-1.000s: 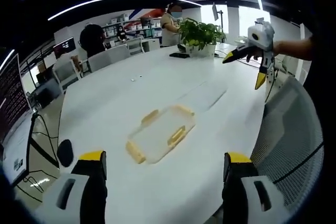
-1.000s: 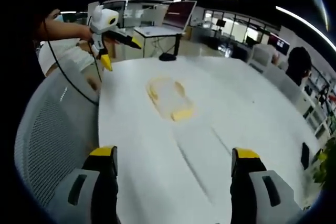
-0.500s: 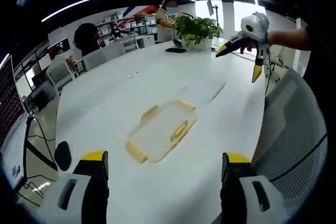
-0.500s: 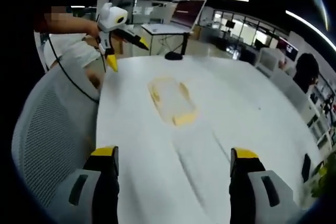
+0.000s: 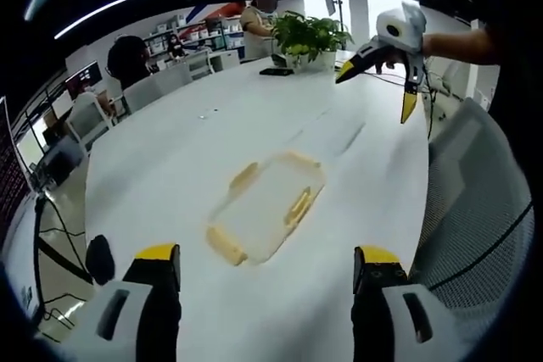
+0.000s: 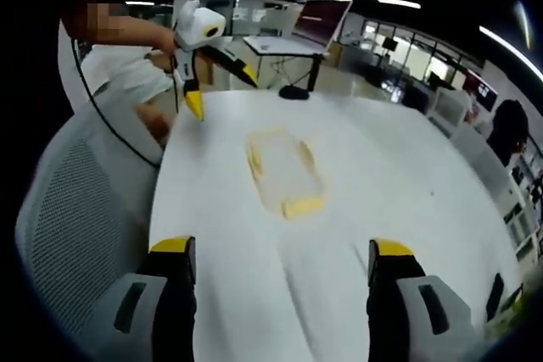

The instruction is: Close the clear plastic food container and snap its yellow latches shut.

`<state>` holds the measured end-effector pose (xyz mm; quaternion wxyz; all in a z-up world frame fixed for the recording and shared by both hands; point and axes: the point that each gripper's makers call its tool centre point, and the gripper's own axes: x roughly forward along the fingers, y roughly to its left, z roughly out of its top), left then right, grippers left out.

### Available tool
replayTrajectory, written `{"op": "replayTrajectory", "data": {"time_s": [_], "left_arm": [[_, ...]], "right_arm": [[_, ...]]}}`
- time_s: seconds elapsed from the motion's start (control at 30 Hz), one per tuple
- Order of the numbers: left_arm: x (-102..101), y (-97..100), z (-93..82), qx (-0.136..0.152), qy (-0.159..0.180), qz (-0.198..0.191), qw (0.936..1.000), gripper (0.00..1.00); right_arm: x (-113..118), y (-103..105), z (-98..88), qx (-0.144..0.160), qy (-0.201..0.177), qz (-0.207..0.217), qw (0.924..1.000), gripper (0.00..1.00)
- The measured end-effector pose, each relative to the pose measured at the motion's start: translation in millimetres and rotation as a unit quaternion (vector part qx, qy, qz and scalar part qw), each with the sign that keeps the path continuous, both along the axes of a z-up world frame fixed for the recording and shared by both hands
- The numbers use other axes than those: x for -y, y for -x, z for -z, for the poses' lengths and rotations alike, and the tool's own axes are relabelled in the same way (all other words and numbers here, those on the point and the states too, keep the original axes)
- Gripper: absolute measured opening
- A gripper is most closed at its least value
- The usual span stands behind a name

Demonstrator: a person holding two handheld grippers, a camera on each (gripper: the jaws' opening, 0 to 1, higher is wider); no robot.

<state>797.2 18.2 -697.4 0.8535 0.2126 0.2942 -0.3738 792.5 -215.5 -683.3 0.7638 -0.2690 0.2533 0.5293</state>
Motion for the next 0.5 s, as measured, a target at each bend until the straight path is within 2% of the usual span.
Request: {"op": "replayTrajectory", "data": {"time_s": [0.5], "left_arm": [[-0.4, -22.7, 7.6, -0.01, -0.027, 0.039, 0.9988, 0.75]], "right_arm": [[-20.1, -20.6, 7.5, -0.006, 0.014, -0.034, 0.9993, 0.77]]}}
